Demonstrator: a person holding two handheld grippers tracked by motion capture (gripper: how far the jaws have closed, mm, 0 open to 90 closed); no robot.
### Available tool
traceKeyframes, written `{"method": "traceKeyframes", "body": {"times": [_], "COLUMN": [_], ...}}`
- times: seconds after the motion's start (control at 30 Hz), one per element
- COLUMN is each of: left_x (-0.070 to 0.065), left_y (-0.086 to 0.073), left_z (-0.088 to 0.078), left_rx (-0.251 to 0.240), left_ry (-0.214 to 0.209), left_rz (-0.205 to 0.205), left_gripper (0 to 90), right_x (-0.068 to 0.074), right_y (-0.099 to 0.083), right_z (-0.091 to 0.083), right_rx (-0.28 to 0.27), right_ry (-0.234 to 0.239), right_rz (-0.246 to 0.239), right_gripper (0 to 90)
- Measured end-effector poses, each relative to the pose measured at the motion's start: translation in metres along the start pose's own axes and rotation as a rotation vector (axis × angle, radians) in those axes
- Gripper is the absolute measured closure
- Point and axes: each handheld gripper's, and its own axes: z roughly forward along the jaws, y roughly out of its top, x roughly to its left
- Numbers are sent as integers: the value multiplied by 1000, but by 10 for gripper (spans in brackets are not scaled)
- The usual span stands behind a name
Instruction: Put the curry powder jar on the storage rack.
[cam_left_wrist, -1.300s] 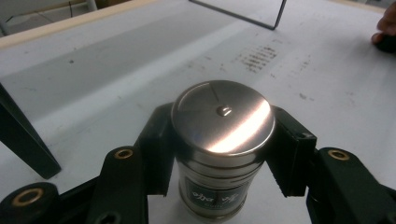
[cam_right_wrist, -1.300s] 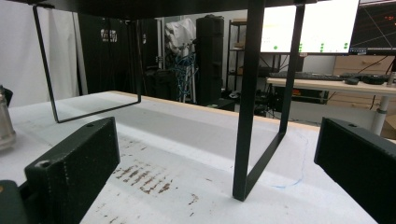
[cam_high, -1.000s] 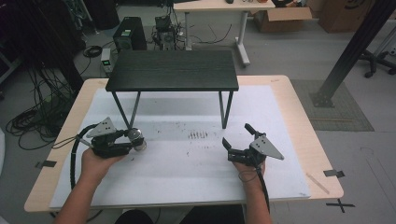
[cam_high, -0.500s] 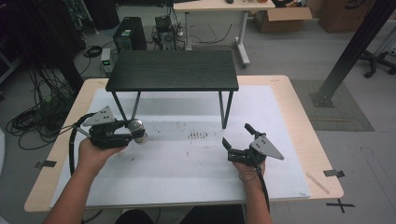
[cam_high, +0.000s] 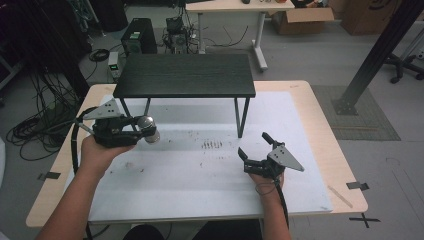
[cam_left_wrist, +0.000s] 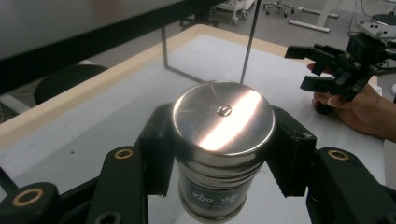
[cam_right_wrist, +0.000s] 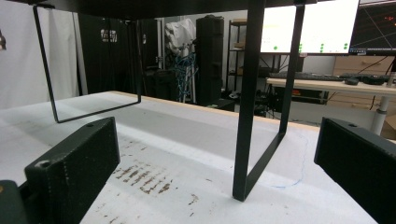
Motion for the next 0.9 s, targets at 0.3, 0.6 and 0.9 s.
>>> {"method": "traceKeyframes", "body": {"times": [0.3,0.6,0.9], "left_x": [2,8,11], "left_y": [23,45,62], "left_z": [-3,-6,-11], "left_rx": [12,1,0], "left_ry": [4,-8,-8], "left_rz": [20,22,26], "left_gripper": [492,492,492], "right_x": [0,0,-1], "right_y": [0,0,0], "right_z": [0,0,0], "right_rx": [-1,-2,-2], "right_ry": [0,-1,-1], "right_rz": [-1,1,3], "right_gripper": [0,0,0]}}
